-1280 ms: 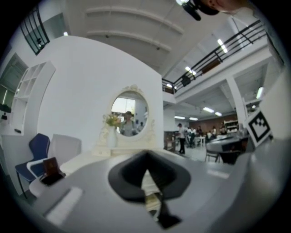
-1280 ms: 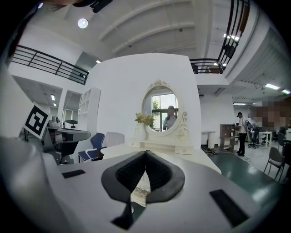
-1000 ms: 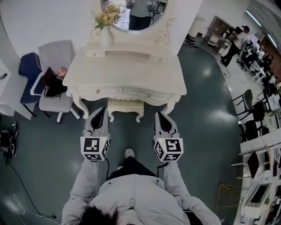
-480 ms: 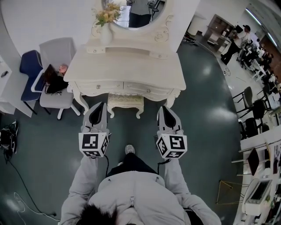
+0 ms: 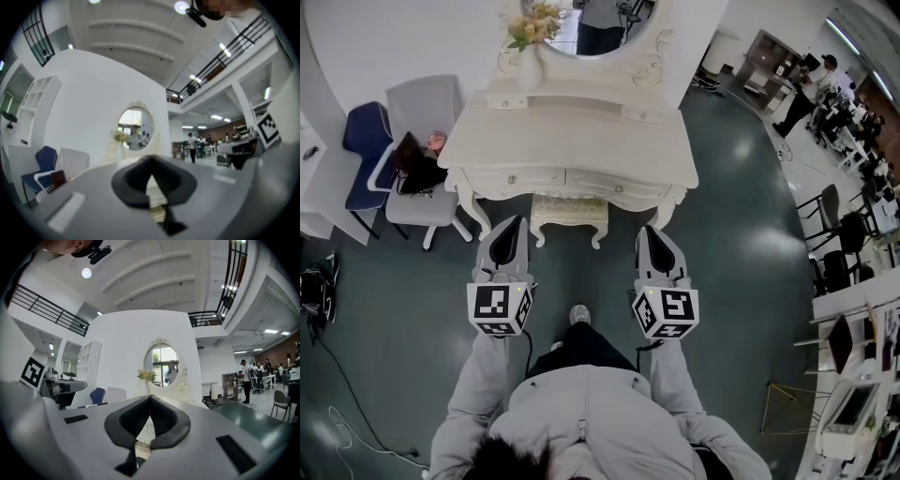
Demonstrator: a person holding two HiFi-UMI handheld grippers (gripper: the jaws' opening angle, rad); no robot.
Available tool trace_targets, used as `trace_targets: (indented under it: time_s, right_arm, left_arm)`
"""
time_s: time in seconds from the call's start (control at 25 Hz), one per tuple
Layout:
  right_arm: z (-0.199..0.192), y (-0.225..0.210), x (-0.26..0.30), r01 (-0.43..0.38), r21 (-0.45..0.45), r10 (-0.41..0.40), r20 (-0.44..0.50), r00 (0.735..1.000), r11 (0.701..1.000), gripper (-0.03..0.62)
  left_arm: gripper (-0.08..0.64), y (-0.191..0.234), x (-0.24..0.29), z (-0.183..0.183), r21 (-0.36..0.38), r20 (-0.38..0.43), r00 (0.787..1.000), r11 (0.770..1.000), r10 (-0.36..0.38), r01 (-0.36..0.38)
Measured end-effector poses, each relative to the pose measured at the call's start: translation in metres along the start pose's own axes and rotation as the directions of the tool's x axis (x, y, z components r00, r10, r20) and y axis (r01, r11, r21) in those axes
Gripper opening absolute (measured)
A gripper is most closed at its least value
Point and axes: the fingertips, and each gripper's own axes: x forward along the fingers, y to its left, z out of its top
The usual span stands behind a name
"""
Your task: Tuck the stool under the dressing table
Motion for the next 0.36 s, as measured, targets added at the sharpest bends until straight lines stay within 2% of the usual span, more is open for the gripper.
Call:
trace_targets:
  time_s: [0.36]
  right_arm:
    - [0.0041,0.0064,-0.0005,-0.007,0.009,0.007,0.016,1.000,1.000,0.002]
  left_arm:
    - [0.009,0.0053,-0.0033,0.0036,-0.008,0.013,1.000,1.000,0.013,-0.013]
